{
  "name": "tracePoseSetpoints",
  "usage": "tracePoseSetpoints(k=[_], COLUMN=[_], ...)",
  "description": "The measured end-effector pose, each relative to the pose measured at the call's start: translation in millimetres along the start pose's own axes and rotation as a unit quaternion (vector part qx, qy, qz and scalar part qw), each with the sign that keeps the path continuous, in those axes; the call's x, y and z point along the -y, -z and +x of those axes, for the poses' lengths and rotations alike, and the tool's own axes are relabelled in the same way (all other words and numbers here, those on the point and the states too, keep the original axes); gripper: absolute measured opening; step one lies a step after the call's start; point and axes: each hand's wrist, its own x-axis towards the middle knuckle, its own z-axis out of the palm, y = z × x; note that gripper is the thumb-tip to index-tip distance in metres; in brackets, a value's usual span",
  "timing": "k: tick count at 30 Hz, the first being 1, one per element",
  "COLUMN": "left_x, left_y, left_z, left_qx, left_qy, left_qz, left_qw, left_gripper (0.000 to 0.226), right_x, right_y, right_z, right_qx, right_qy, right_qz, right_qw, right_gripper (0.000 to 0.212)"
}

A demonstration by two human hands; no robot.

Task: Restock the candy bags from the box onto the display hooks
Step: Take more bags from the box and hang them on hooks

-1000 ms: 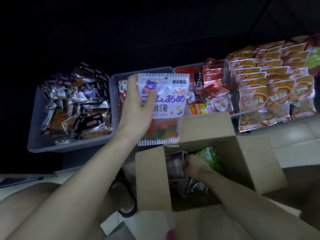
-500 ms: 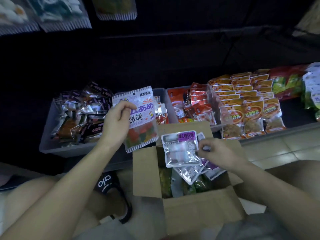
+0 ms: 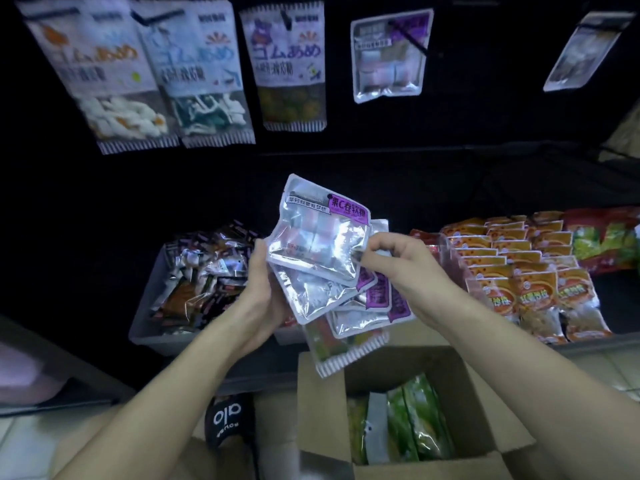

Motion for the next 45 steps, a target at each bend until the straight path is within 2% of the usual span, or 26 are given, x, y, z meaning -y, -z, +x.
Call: tracePoseSetpoints(k=[3,7,9,14,18,23,27,29,31,34,36,38,41,43,45], left_x=[-20.5,-35.5,-36.6,-39.7,-39.5,-38.1,-30.7,-27.6,-24.5,-24.4,-28.6,-30.3,-30.3,-29.5,-29.1], left_y=[4.4,11.0,19.9,33.0,34.6,29.6,21.4,18.4,15.9,6.6,-0.2,-1.5,-6.5,-11.5,-15.8], left_z=[-4.5,4.4,12.8,20.2,24.6,33.7,44.3,48.3,56.2,62.0,61.3,65.8,72.5,75.3,76.3], left_qx=[0.015,-0.008,-0.028,-0.043,-0.014,0.002,-0.027,-0.047,-0.065,-0.086,-0.087,-0.09,-0.079,-0.067,-0.048], left_qy=[-0.024,-0.038,-0.032,-0.047,-0.073,-0.073,-0.073,-0.066,-0.065,-0.083,-0.089,-0.102,-0.114,-0.124,-0.129], left_qz=[-0.025,0.032,0.054,0.01,0.024,0.019,-0.021,-0.029,-0.037,-0.059,-0.081,-0.085,-0.044,-0.012,0.003], left_qw=[0.999,0.999,0.998,0.998,0.997,0.997,0.997,0.996,0.995,0.991,0.989,0.987,0.989,0.99,0.991], left_gripper=[0.089,0.036,0.028,0.015,0.028,0.029,0.024,0.029,0.037,0.036,0.062,0.071,0.056,0.022,0.019], right_x=[12.1,25.9,29.6,30.7,32.5,31.8,31.8,30.2,30.6,26.3,22.0,19.4,20.9,20.7,20.5], right_y=[-20.2,-40.2,-46.7,-60.0,-59.1,-51.3,-32.9,-19.8,-9.2,4.2,10.7,14.3,10.4,9.0,11.6], right_z=[19.1,38.9,45.7,55.7,63.2,62.9,58.4,54.9,48.3,42.3,39.9,38.5,35.8,36.2,37.2], right_qx=[0.003,-0.004,-0.003,-0.013,-0.03,-0.058,-0.104,-0.125,-0.137,-0.14,-0.161,-0.177,-0.161,-0.145,-0.135], right_qy=[-0.002,-0.004,-0.005,0.002,-0.005,0.024,0.037,0.033,0.027,0.024,0.016,-0.004,-0.036,-0.049,-0.042], right_qz=[0.024,0.059,0.068,0.074,0.079,0.083,0.078,0.089,0.104,0.096,0.09,0.082,0.094,0.08,0.077], right_qw=[1.0,0.998,0.998,0.997,0.996,0.995,0.991,0.988,0.985,0.985,0.983,0.981,0.982,0.985,0.987], right_gripper=[0.03,0.037,0.034,0.028,0.029,0.027,0.018,0.016,0.018,0.028,0.03,0.029,0.023,0.018,0.02])
